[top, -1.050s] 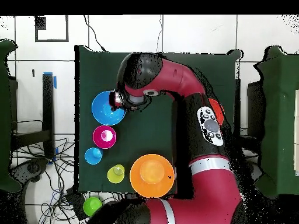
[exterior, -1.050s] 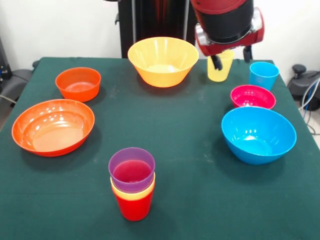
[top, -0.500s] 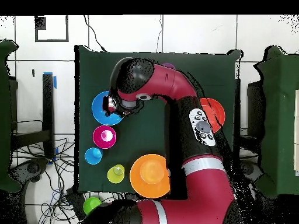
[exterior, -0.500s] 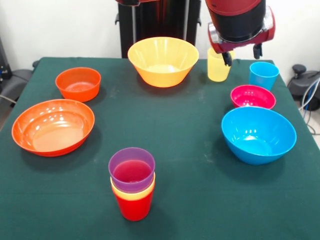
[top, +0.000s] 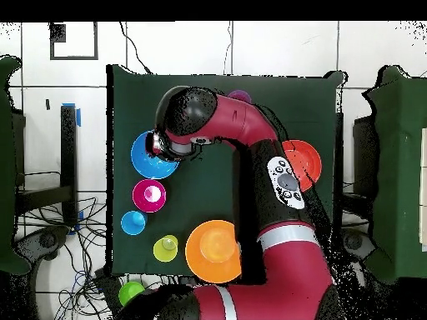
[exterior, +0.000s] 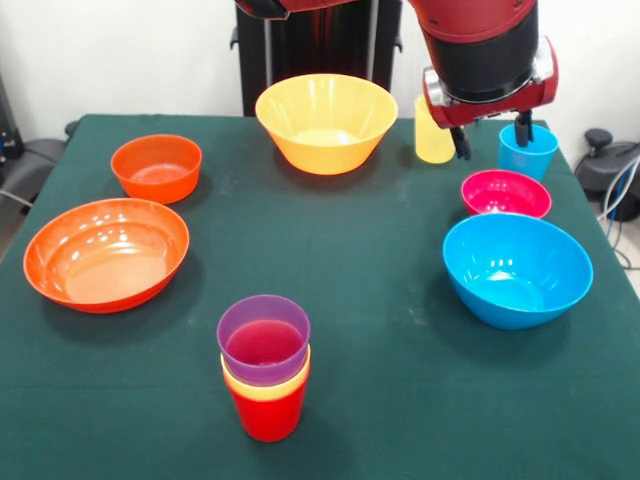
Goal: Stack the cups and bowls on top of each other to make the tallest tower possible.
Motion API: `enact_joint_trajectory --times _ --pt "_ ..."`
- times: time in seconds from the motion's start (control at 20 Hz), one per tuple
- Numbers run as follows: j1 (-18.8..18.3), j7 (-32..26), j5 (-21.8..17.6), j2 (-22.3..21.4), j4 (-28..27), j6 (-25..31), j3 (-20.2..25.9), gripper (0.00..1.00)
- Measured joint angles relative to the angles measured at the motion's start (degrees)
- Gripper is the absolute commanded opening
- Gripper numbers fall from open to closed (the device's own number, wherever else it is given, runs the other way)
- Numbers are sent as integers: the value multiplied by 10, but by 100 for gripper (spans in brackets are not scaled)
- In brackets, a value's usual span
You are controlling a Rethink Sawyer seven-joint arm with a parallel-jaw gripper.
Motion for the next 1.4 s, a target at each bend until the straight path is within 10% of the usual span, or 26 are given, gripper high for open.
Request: enact_joint_trajectory --times 1.4 --pt "15 0 18 -7 127 -77 -7 100"
